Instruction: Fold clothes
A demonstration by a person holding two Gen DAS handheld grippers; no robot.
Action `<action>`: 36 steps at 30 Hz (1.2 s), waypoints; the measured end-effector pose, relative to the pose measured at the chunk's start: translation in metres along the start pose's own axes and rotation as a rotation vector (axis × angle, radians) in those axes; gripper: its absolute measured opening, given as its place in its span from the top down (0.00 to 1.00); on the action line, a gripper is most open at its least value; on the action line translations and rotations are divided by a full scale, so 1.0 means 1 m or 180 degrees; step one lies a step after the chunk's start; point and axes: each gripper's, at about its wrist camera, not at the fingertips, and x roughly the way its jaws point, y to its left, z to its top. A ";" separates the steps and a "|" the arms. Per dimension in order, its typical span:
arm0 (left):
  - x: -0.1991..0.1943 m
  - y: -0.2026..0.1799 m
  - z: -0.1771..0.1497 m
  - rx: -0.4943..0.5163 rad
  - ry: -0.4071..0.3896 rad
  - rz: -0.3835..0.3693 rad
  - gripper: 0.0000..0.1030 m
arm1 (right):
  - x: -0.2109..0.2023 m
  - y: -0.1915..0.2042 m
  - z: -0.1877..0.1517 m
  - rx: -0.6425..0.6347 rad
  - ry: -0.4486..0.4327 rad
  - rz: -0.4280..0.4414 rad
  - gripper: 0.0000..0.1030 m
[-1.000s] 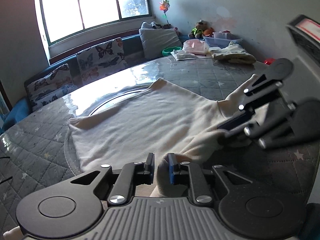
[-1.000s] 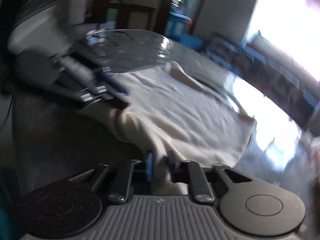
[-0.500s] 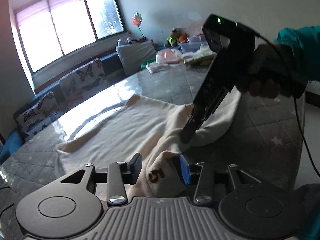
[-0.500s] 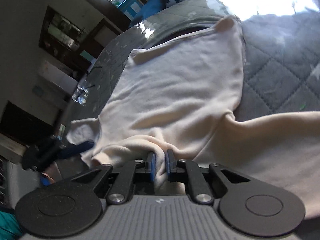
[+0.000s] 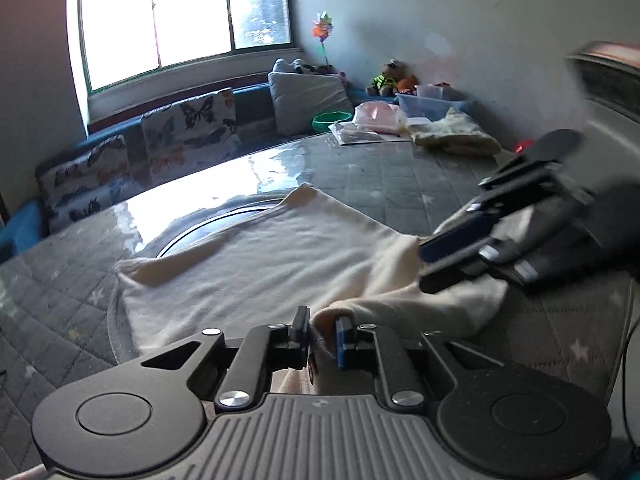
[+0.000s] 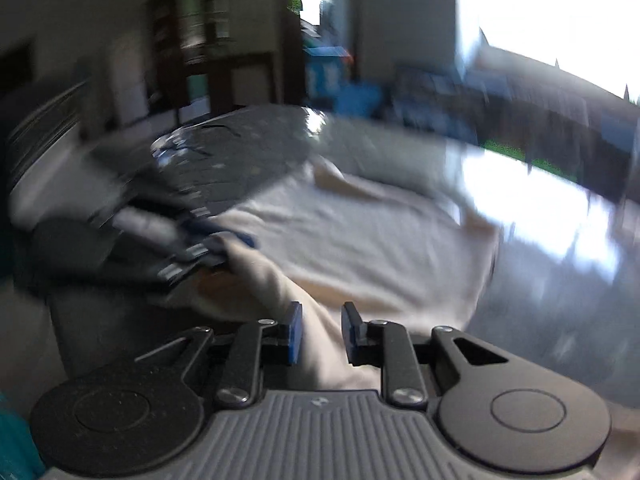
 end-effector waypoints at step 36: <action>-0.046 -0.024 -0.048 0.0702 0.0330 -0.0356 0.65 | -0.029 -0.041 -0.012 0.0554 0.0395 0.0456 0.83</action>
